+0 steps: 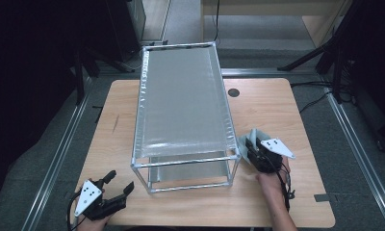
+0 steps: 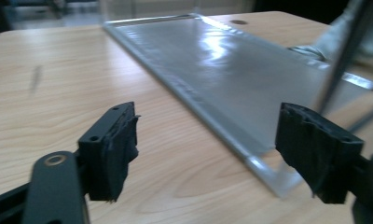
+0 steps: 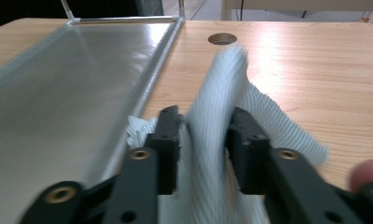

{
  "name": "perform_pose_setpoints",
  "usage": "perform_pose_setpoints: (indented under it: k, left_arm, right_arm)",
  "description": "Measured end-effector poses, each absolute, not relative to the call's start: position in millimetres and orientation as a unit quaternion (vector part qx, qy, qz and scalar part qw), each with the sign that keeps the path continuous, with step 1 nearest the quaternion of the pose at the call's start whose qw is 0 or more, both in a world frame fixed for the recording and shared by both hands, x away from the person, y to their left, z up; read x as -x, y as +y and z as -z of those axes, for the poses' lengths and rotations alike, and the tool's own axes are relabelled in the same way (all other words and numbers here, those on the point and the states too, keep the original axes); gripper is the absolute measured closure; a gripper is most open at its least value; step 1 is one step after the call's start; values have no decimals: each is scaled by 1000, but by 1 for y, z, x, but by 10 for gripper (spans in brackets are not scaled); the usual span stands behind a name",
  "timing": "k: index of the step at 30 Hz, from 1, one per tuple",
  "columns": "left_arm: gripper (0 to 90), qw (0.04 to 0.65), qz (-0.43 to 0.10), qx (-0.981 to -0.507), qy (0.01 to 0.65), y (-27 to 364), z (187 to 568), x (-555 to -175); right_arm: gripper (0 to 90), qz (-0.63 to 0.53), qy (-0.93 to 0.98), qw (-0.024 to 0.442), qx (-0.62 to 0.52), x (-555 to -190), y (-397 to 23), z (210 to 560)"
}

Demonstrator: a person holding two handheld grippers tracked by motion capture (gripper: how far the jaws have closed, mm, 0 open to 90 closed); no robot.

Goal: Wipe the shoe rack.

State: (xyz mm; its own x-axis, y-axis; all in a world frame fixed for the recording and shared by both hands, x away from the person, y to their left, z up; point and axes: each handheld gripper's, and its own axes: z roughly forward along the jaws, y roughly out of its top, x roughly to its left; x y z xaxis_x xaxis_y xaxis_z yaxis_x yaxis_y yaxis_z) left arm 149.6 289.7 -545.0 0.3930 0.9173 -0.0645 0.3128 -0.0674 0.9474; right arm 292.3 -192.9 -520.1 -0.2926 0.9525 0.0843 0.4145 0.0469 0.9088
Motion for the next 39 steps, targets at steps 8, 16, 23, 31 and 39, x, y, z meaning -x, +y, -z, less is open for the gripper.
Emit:
perform_pose_setpoints:
  k: [8,16,23,31,39]
  left_arm:
    - [134,491,-315,-645,494,304,547,-153]
    - [90,473,-331,-630,519,316,549,-156]
    - [23,457,-328,-626,540,325,552,-159]
    - [18,447,-331,-627,546,330,556,-162]
    - [18,446,-330,-626,547,327,554,-166]
  right_arm:
    - [146,-449,679,289,-503,-290,-211,527]
    - [7,-453,664,303,-512,-268,-259,530]
    - [0,-442,649,309,-536,-249,-296,540]
    - [0,-432,650,323,-535,-233,-304,545]
    - [0,-425,654,335,-529,-232,-301,548]
